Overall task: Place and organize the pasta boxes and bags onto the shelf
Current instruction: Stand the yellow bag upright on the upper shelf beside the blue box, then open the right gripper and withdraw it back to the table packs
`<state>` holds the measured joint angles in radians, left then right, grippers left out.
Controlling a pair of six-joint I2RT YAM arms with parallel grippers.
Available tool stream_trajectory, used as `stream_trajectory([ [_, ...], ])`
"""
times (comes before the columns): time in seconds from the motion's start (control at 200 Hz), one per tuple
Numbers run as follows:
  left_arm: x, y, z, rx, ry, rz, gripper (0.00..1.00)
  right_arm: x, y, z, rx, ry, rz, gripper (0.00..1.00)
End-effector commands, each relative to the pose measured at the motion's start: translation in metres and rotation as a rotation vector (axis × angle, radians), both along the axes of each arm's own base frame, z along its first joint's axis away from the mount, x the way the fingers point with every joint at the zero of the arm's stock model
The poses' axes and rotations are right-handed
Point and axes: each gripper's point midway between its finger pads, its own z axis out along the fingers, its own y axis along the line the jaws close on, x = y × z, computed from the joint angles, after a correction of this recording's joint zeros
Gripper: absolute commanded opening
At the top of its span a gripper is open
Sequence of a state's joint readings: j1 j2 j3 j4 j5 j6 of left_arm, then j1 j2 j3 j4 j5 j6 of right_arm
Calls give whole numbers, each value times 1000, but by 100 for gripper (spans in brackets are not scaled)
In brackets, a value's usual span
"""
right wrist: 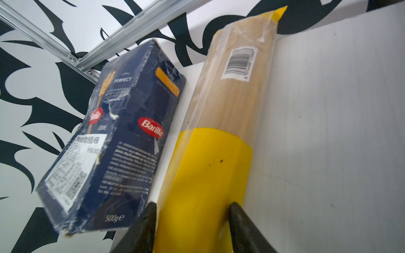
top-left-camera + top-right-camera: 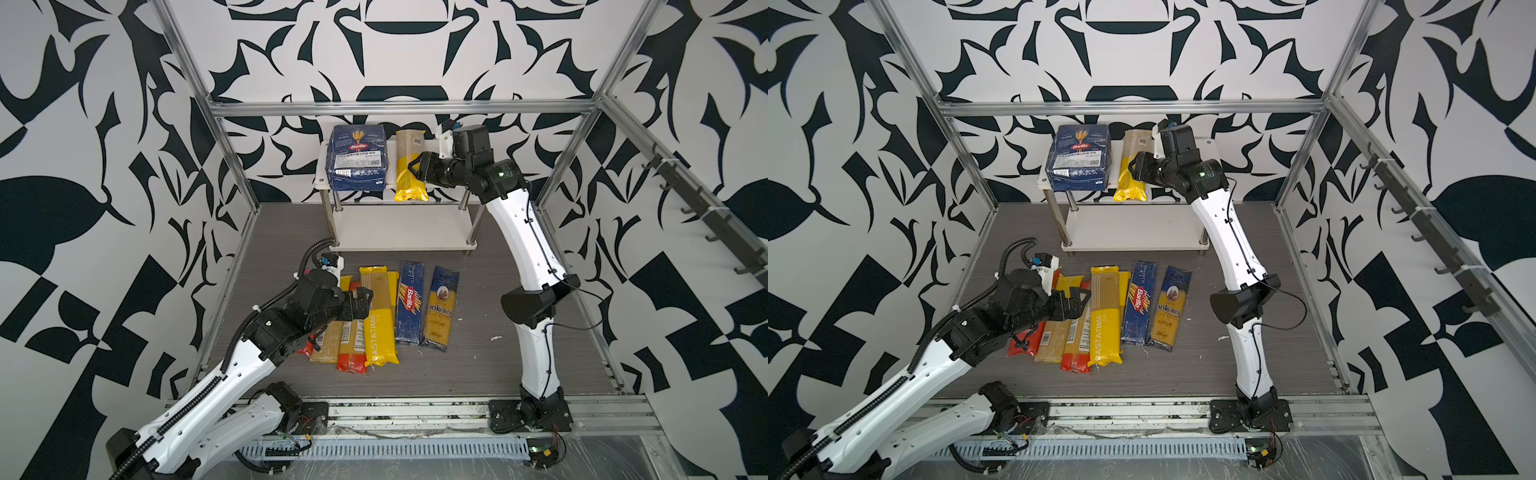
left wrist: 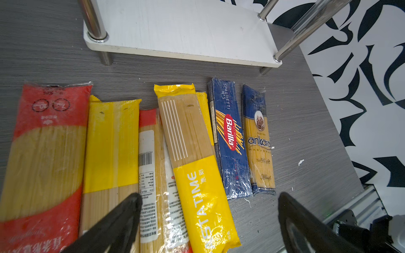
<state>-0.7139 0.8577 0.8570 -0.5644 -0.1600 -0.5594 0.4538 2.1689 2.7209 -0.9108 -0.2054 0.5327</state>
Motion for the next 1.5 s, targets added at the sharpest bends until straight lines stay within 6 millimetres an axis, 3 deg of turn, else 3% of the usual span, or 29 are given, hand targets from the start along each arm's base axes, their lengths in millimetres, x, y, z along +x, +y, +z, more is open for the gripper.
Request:
stream_trajectory([
  [0.0, -1, 5, -7, 48, 1, 0, 100, 5, 5, 16, 49, -50, 15, 56],
  [0.26, 2, 6, -10, 74, 2, 1, 99, 16, 19, 1, 73, -29, 55, 55],
  [0.51, 5, 6, -9, 81, -3, 4, 100, 16, 16, 4, 65, -48, 60, 56],
  [0.62, 5, 6, -10, 82, 1, 6, 99, 5, 6, 20, 40, -78, 60, 57],
  [0.8, 8, 15, -8, 82, -16, 59, 100, -34, -21, 70, -7, -194, 55, 66],
  [0.895, 6, 20, -11, 85, -10, 83, 100, -55, -34, 86, -21, -220, 46, 66],
  [0.91, 6, 21, -12, 85, -7, 87, 99, -55, -34, 77, -35, -196, 47, 67],
  [1.01, 1, 25, -19, 72, 15, 106, 99, -72, -47, 64, -74, -148, 30, 66],
  [1.07, -3, 28, -25, 61, 33, 117, 99, -83, -46, 40, -126, -106, 24, 66],
  [1.27, -21, 46, -41, 57, 84, 169, 100, -154, -30, -38, -231, -24, 56, 67],
  [1.495, -43, 68, -35, 7, 90, 224, 99, -221, -23, -120, -200, 70, 93, 67],
])
